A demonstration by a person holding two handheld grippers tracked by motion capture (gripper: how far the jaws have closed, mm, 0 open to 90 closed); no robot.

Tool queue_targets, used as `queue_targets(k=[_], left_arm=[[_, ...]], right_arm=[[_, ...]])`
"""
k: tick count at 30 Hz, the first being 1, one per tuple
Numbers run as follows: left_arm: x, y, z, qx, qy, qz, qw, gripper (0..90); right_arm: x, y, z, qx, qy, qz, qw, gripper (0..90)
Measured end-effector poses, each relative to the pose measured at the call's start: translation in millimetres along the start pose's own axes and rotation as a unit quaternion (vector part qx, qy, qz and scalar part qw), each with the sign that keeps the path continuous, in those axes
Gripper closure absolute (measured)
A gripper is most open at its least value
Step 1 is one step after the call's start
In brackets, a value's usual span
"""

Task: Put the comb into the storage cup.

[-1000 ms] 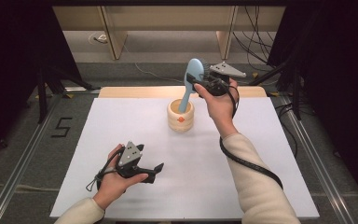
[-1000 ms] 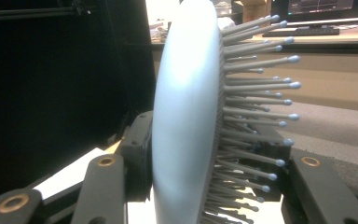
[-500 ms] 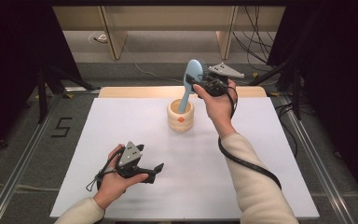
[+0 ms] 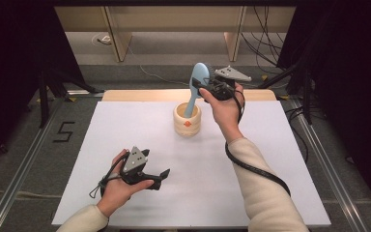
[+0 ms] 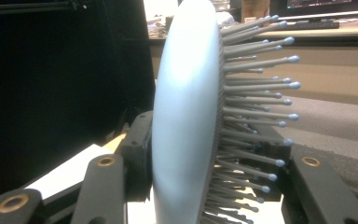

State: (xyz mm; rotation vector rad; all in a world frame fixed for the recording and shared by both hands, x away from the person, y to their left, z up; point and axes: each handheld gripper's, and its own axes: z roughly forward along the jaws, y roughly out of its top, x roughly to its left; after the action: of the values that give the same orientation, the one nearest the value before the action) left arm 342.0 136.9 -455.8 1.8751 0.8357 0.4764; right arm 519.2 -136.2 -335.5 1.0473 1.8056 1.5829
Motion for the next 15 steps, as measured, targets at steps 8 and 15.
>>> queue_targets(k=[8,15], left_arm=[[-2.0,-0.3,1.1,0.002,-0.003,0.003,1.0000,1.7],[-2.0,-0.4,1.5,0.002,-0.003,0.003,1.0000,1.7]], right_arm=[[3.3,-0.3,2.2,-0.001,0.000,-0.002,1.0000,51.0],[3.5,-1.9,5.2,-0.001,0.000,0.001,1.0000,51.0]])
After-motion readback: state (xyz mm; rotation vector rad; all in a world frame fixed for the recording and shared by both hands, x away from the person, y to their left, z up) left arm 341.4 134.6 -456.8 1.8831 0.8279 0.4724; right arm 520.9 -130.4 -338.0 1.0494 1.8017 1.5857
